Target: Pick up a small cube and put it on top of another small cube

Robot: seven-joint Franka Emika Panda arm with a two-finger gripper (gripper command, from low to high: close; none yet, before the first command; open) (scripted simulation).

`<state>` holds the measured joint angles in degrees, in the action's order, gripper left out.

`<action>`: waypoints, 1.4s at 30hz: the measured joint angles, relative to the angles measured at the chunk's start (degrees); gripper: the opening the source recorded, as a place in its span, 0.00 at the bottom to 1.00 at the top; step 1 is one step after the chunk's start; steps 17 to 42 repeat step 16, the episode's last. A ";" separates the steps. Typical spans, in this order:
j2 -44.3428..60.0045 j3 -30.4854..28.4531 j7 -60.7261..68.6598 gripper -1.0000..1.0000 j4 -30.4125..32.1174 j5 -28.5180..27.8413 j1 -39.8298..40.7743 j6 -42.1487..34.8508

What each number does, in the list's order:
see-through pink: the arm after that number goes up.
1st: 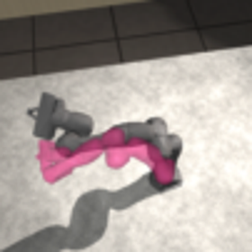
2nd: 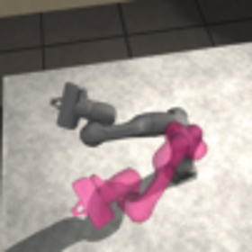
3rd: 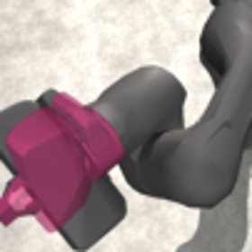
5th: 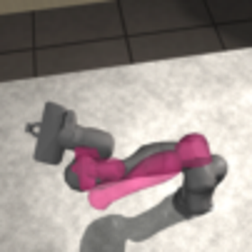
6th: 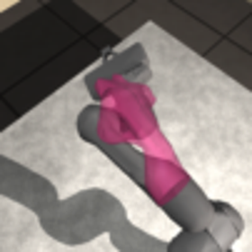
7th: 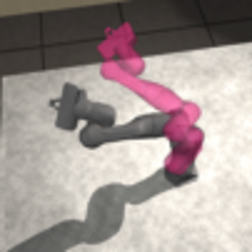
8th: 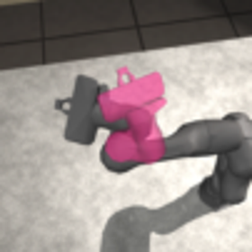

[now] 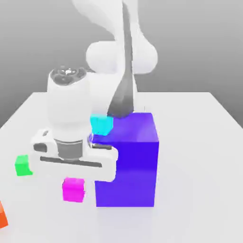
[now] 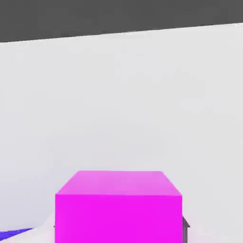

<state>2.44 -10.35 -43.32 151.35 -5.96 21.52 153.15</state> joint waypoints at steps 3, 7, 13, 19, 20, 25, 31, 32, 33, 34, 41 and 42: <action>-3.37 -2.92 -1.22 0.00 2.71 1.00 13.39 -0.31; -6.09 -5.54 -1.65 0.00 5.69 3.11 18.89 0.33; 4.62 -2.93 4.37 1.00 5.57 11.96 20.19 10.56; 4.62 -2.93 4.37 1.00 5.57 11.96 20.19 10.56; 4.62 -2.93 4.37 1.00 5.57 11.96 20.19 10.56; 4.62 -2.93 4.37 1.00 5.57 11.96 20.19 10.56; 4.62 -2.93 4.37 1.00 5.57 11.96 20.19 10.56; 4.62 -2.93 4.37 1.00 5.57 11.96 20.19 10.56; 4.62 -2.93 4.37 1.00 5.57 11.96 20.19 10.56; 4.62 -2.93 4.37 1.00 5.57 11.96 20.19 10.56; 4.62 -2.93 4.37 1.00 5.57 11.96 20.19 10.56; 4.62 -2.93 4.37 1.00 5.57 11.96 20.19 10.56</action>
